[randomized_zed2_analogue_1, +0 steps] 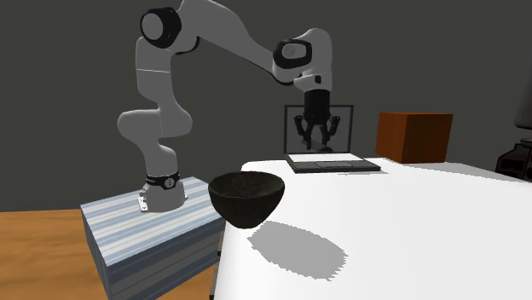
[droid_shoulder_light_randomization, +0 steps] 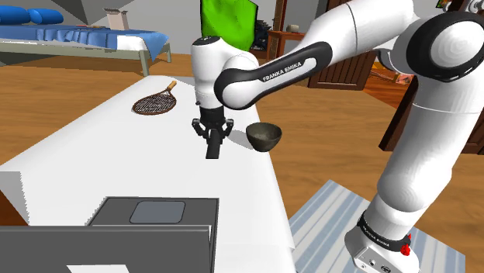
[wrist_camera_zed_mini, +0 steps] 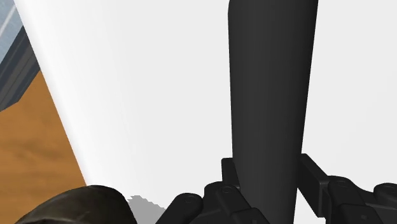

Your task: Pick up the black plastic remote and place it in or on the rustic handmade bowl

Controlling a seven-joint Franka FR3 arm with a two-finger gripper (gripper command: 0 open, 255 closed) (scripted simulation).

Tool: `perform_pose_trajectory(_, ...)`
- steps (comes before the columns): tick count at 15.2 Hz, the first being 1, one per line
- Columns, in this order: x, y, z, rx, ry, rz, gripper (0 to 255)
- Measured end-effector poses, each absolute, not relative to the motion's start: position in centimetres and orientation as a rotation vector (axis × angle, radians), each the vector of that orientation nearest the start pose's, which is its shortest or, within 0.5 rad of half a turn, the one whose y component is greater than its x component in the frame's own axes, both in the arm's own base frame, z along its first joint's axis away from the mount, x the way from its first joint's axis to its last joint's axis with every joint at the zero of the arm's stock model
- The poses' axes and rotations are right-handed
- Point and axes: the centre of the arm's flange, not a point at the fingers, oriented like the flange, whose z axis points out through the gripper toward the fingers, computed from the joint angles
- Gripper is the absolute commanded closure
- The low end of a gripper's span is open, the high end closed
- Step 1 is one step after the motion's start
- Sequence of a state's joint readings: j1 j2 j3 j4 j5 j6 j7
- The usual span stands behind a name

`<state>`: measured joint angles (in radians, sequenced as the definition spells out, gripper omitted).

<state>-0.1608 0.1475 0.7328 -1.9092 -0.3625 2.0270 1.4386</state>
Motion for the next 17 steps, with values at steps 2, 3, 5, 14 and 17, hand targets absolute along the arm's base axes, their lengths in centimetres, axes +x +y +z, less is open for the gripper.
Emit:
perform_pose_trajectory(2, 51.4, 29.0, 45.0, -3.031, 1.13, -0.325, 255)
perform_pose_trajectory(3, 51.3, 28.9, 45.5, -3.031, 1.13, -0.325, 255)
perform_pose_trajectory(5, 51.4, 29.0, 46.7, -3.031, 1.13, -0.325, 255)
perform_pose_trajectory(14, 51.4, 21.0, 47.8, -3.031, 1.132, -0.324, 255)
perform_pose_trajectory(17, 51.6, 17.3, 47.4, -3.032, 1.132, -0.324, 255)
